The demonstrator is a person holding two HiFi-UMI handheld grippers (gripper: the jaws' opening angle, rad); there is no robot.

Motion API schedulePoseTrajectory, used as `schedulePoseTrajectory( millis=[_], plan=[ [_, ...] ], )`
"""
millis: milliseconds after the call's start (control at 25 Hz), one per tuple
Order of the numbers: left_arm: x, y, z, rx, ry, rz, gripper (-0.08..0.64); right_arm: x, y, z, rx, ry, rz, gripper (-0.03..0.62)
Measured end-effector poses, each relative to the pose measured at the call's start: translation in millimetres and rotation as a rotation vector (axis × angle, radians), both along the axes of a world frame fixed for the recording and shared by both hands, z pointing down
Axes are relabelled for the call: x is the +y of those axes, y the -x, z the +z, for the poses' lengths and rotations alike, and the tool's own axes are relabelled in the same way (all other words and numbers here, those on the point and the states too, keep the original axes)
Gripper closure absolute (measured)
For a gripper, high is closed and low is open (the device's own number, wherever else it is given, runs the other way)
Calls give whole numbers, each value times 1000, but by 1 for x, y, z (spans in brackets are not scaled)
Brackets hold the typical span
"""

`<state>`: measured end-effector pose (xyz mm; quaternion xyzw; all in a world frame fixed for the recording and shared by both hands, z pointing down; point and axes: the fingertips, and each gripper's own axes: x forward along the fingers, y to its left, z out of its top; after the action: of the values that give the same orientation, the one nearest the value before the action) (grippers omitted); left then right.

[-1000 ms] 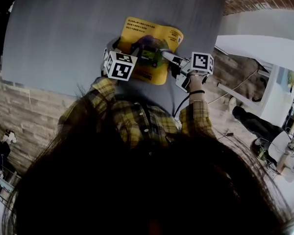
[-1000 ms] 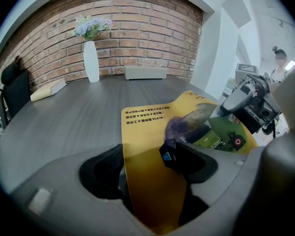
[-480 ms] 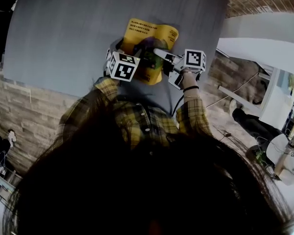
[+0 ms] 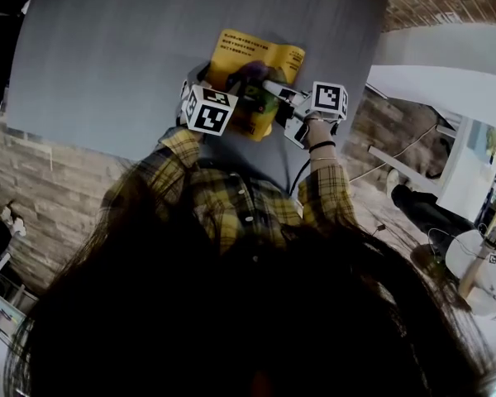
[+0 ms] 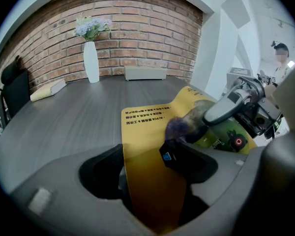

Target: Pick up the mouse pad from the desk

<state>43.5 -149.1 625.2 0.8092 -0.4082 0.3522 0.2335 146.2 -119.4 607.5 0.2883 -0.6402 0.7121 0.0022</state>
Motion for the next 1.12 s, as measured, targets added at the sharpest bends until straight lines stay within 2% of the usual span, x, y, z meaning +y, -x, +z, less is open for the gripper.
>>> schedulePoseTrajectory(
  millis=[160,600,1000,1120],
  plan=[
    [0,0,0,0,-1,-1,207,4,-8,7,9,23,38,566],
    [0,0,0,6,-4,-9,209,6,-13,7,26,9,55,569],
    [-1,0,-2,-4,12,-11,223,5,-9,-11,-5,-73,34,569],
    [-5,2,-10,-6,-8,-32,265,4,-5,-23,-25,-118,25,569]
  ],
)
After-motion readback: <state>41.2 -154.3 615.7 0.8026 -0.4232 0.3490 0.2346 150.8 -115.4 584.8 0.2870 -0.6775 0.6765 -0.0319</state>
